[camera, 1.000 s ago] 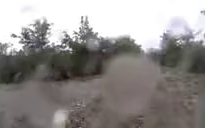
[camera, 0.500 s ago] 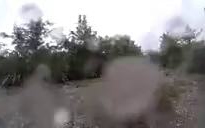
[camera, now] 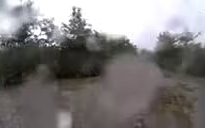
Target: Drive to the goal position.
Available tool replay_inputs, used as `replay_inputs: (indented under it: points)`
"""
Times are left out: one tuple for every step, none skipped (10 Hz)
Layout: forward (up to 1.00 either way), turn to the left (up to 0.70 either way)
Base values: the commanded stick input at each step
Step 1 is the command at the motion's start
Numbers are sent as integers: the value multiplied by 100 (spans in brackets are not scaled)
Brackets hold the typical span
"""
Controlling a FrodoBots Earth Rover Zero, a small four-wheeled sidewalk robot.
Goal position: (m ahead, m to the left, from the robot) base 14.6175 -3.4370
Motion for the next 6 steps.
replay_inputs:
  points:
    - [85,-33]
    - [85,0]
    - [85,0]
    - [85,0]
    - [85,0]
    - [85,0]
